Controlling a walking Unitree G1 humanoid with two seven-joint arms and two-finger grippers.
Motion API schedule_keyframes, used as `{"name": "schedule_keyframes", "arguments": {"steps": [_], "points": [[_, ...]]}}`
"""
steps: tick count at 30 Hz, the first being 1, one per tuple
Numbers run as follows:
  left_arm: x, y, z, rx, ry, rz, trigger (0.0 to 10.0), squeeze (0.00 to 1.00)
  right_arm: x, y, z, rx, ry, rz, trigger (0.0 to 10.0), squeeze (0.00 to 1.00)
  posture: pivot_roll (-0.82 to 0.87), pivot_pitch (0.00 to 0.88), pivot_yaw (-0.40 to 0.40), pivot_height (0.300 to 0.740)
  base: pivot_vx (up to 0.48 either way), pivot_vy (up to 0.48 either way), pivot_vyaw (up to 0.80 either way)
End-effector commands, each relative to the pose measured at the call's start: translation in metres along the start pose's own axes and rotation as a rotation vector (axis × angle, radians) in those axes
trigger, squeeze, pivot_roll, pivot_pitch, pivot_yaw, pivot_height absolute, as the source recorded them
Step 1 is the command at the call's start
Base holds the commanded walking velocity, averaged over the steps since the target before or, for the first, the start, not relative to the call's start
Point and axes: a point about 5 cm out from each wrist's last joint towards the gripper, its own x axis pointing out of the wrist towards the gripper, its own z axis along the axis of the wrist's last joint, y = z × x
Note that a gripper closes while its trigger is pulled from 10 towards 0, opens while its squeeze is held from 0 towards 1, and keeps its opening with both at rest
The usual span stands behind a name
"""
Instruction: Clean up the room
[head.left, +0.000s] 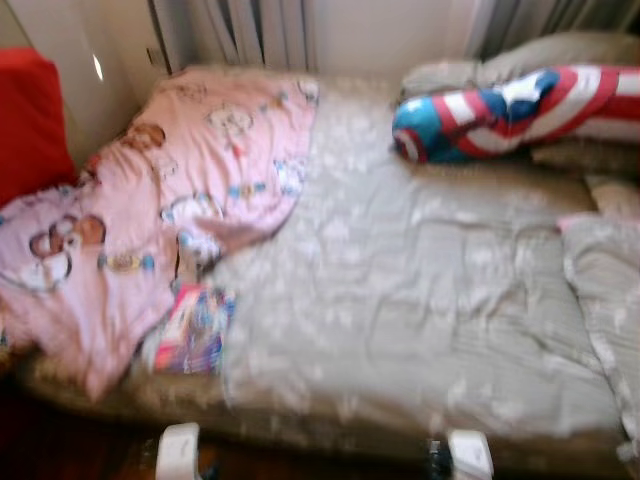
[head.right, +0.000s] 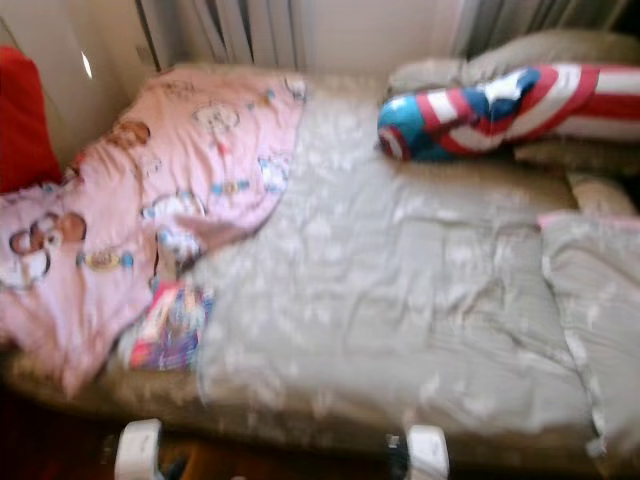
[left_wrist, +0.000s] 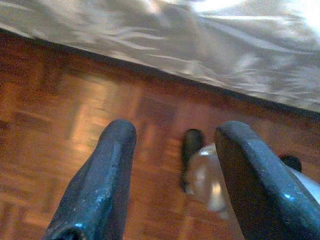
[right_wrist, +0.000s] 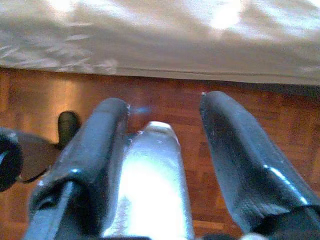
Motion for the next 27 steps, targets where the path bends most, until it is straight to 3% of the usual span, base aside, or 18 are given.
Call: {"name": "schedule_keyframes", "arguments": {"steps": [1,27], "points": [[-0.0024,-0.0034,-0.0097,-0.012,0.036,-0.005,10.0,0.0,-0.0028,-0.0102,-0.0075,0.002,0.028,-0.029,10.0,0.0,0.05,0.136,0.001,0.74,0.0,0.48,0.0],[-0.0023,-0.0042,-0.0096,-0.015,0.034,-0.004,10.0,0.0,-0.003,-0.0104,-0.0088,0.0,0.033,-0.028,10.0,0.0,0.05,0.139,0.0,0.74,0.0,0.48,0.0]]}}
